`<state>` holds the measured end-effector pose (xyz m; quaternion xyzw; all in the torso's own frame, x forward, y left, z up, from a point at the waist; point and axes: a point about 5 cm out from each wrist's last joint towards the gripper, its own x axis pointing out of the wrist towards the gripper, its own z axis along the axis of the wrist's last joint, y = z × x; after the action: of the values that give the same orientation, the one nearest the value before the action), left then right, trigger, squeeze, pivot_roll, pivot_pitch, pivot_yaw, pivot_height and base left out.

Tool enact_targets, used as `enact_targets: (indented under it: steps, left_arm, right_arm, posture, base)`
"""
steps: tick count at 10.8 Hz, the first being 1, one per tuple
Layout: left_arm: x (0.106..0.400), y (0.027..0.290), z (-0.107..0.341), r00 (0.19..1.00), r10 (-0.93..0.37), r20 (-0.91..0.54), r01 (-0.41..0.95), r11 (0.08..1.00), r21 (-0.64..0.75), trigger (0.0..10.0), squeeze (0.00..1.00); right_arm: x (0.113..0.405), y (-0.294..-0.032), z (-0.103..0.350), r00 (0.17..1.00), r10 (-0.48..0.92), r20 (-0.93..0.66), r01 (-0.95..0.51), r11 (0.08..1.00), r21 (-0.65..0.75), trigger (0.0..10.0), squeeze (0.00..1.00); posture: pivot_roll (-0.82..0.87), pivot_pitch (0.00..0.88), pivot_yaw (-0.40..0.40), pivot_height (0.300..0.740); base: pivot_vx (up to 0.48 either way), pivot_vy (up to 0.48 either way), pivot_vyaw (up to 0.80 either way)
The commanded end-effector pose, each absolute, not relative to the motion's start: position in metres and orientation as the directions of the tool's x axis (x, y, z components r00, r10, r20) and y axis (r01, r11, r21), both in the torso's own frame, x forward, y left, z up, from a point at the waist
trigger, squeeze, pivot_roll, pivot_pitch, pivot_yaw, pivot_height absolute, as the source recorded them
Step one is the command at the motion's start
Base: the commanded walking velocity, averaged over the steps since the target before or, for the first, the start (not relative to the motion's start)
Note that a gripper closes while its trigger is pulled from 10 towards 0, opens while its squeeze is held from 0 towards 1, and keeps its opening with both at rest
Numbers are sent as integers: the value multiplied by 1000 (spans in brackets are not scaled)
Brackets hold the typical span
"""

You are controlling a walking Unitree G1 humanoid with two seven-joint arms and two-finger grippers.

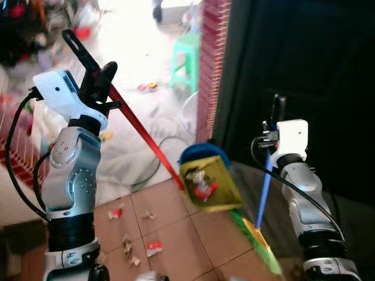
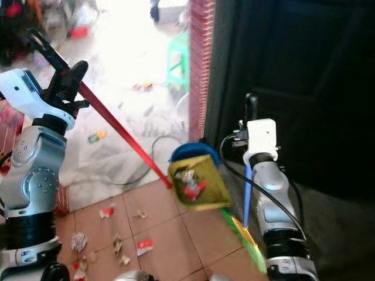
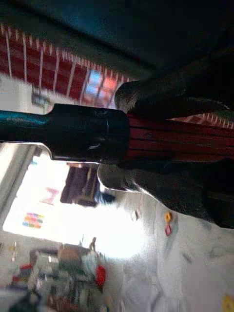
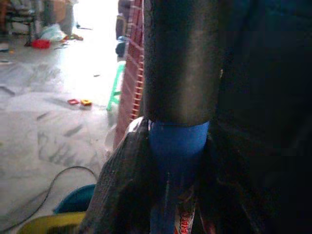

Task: Sweep floor

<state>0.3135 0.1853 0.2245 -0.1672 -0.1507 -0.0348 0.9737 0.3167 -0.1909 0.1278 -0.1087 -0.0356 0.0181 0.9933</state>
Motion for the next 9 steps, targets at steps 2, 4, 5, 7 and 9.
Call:
enact_targets:
  steps: [2, 4, 5, 7, 9]
  left_arm:
    - [315, 181, 245, 918, -14, 397, 145, 942, -302, 10000, 0]
    - [317, 180, 245, 916, -9, 401, 142, 942, -304, 10000, 0]
    - [317, 178, 246, 915, -8, 404, 142, 942, -303, 10000, 0]
    - [319, 177, 246, 913, -3, 408, 135, 946, -295, 10000, 0]
    - [319, 174, 245, 912, -4, 411, 134, 948, -289, 10000, 0]
  right_arm:
    - [318, -192, 142, 990, 53, 134, -21, 974, -225, 10000, 0]
    - [317, -191, 141, 990, 56, 132, -25, 974, -227, 10000, 0]
    - [317, -190, 141, 990, 57, 132, -26, 973, -229, 10000, 0]
    - [317, -190, 140, 990, 59, 131, -28, 973, -228, 10000, 0]
    - [315, -187, 138, 989, 66, 129, -34, 972, -231, 10000, 0]
  posture:
    - [-94, 0, 61, 740]
    - [-97, 0, 66, 740]
    - [-98, 0, 65, 740]
    - [-100, 0, 68, 740]
    - [-97, 0, 68, 740]
  base:
    - [422, 0, 0]
    - [450, 0, 0]
    - [469, 0, 0]
    - [472, 0, 0]
    - [472, 0, 0]
